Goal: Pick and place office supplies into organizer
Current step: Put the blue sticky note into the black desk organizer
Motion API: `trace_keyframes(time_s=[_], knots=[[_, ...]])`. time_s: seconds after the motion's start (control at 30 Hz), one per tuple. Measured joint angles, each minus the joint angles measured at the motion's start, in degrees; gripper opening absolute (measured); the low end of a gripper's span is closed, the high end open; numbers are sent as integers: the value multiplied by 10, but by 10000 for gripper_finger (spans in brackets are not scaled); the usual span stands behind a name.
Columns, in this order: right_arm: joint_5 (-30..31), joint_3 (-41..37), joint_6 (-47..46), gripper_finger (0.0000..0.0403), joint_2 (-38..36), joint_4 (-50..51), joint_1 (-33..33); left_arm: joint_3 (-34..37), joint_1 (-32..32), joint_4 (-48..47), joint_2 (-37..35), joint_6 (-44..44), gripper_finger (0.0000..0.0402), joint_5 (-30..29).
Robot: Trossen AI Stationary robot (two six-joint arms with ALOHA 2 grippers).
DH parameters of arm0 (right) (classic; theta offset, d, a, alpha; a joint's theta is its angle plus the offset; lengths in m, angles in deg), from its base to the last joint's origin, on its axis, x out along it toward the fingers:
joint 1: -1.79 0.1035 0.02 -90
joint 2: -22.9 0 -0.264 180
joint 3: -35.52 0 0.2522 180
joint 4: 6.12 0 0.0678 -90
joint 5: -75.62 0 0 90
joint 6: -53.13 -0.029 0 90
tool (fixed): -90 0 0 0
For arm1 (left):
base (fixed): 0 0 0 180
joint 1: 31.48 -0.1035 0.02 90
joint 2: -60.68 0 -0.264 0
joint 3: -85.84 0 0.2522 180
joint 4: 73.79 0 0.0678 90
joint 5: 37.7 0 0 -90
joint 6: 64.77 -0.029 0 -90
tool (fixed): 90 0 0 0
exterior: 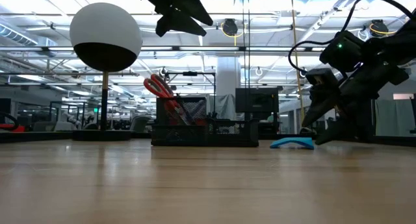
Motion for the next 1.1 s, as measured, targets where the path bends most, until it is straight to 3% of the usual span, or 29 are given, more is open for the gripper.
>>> trace_keyframes(time_s=[0.3,0.67,0.8,0.97,1.1], knots=[[50,0,-15,223,11,-7,24,0,0,0,0,-7,173,0],[63,3,-43,205,111,-127,54,0,0,0,0,-16,173,0],[63,3,-58,147,133,-132,69,0,0,0,0,-16,173,0],[55,2,-58,20,139,-131,78,0,0,0,0,-16,173,0],[47,2,-69,10,140,-132,79,0,0,0,0,-16,173,0]])
